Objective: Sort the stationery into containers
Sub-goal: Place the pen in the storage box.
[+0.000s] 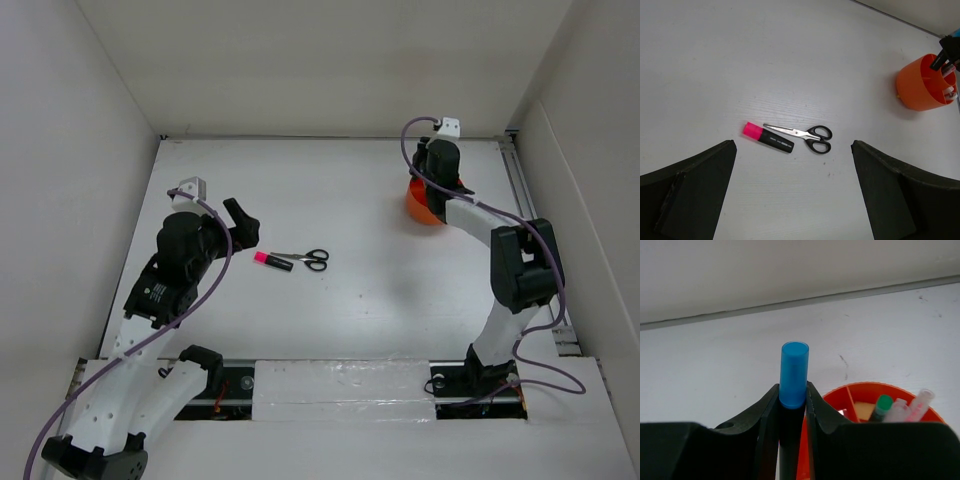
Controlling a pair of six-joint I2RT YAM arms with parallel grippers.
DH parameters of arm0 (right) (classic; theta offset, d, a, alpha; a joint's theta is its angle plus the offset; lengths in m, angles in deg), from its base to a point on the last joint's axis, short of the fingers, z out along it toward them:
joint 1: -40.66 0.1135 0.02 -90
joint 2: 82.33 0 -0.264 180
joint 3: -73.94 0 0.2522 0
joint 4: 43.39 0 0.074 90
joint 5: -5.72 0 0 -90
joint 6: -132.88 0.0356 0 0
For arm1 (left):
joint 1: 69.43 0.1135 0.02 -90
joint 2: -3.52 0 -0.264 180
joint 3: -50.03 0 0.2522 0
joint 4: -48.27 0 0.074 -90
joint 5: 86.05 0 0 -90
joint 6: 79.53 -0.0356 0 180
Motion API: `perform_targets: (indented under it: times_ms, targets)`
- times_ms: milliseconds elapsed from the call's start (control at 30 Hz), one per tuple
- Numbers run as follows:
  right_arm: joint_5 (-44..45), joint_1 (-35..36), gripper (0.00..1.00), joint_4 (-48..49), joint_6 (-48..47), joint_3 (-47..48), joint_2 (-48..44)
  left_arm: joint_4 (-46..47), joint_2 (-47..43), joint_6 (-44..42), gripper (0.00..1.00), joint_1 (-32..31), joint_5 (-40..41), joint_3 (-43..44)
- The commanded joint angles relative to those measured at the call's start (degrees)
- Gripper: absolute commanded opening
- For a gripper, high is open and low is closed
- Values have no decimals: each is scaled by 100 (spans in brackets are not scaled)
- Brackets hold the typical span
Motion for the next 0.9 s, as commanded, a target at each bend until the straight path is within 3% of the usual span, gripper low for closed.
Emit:
perform_targets:
  times_ms: [0,867]
  targets:
    - [757,-73,0,-27,152,139,-242,258,-115,-100,100,-3,-80,-61]
    - [1882,251,0,-396,205,455,30,258,-115,-100,100,-3,-133,-61]
